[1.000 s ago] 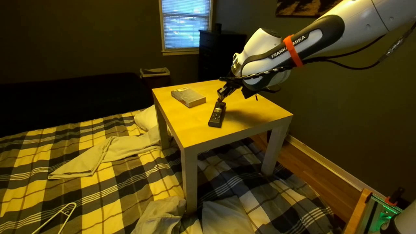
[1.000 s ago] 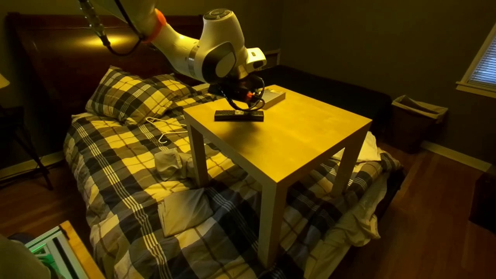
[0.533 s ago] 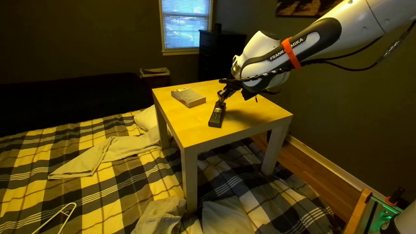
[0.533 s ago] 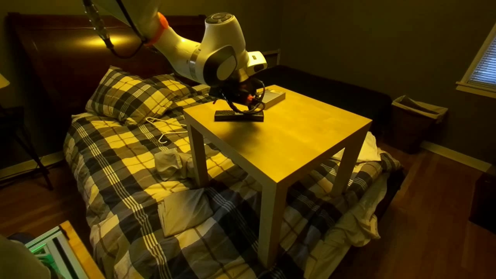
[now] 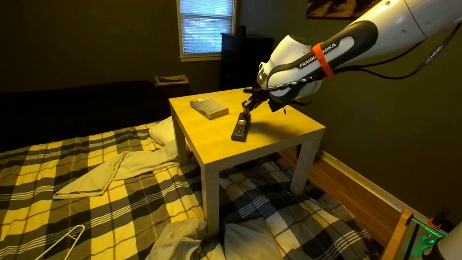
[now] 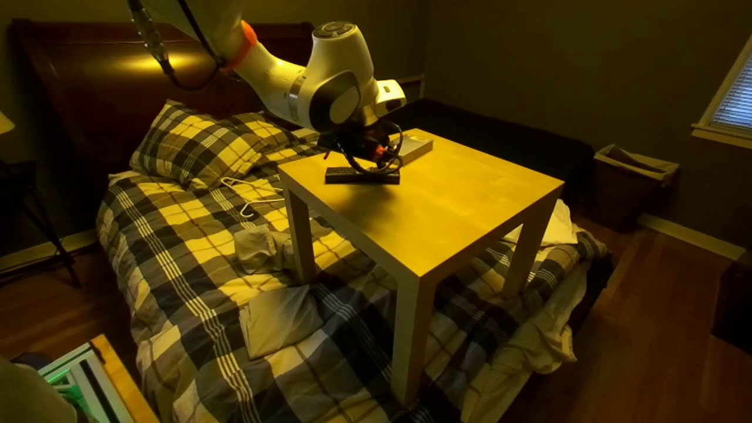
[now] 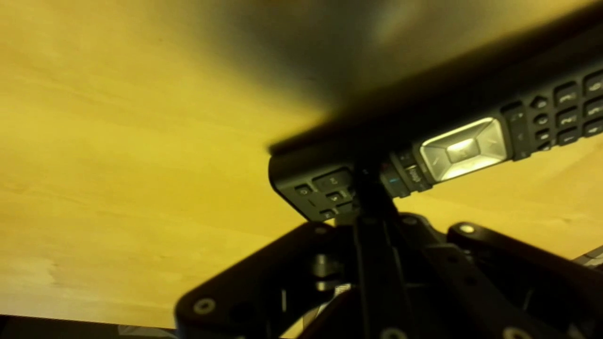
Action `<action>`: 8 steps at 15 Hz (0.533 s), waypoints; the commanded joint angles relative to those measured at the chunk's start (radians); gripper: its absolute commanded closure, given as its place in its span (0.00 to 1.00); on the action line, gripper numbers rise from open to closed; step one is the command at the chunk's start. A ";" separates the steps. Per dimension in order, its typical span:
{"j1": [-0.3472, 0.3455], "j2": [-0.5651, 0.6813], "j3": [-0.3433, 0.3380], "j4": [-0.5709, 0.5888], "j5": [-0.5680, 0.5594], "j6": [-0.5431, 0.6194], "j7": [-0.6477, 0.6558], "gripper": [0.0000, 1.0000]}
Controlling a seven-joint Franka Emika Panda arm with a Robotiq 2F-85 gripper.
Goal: Press a button on the remote control.
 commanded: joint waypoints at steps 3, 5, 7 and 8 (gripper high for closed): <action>-0.010 0.014 0.014 0.001 0.013 0.031 -0.001 1.00; -0.008 0.015 0.014 0.001 0.009 0.033 0.000 1.00; -0.007 0.016 0.012 0.000 0.004 0.036 0.003 1.00; -0.006 0.018 0.011 0.000 0.002 0.038 0.005 1.00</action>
